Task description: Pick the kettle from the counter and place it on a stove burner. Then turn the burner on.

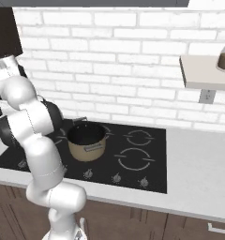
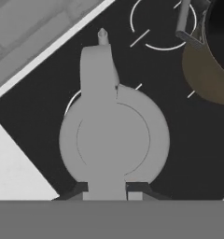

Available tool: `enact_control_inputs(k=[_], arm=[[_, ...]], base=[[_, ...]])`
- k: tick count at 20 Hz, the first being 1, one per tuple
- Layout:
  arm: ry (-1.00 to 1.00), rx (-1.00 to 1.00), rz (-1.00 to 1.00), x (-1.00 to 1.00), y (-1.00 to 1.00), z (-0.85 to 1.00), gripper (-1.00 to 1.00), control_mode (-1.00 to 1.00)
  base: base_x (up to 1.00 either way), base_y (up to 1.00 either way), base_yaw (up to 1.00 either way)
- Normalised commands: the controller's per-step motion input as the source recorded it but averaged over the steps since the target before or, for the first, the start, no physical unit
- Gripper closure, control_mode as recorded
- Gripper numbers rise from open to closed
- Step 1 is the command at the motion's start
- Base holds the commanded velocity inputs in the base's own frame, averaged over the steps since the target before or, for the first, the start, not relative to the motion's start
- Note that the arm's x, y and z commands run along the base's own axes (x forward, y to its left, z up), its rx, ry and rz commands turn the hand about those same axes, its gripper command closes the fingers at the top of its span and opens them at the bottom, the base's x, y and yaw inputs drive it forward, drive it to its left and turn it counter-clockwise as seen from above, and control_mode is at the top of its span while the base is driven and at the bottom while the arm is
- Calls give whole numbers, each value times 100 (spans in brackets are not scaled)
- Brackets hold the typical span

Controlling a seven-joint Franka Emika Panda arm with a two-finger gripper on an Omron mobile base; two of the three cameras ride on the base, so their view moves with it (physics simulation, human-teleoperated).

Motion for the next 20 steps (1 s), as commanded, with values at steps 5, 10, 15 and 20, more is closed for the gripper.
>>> enact_control_inputs(k=[5, 10, 15, 20], arm=[[0, -5, 0, 23, 0, -27, 100, -100], [1, -1, 0, 21, 0, -32, 100, -100], [0, 0, 0, 16, 0, -46, 100, -100], [0, 0, 0, 8, 0, -47, 100, -100]], base=[[0, 0, 0], [0, 0, 0], [0, 0, 0], [0, 0, 0]])
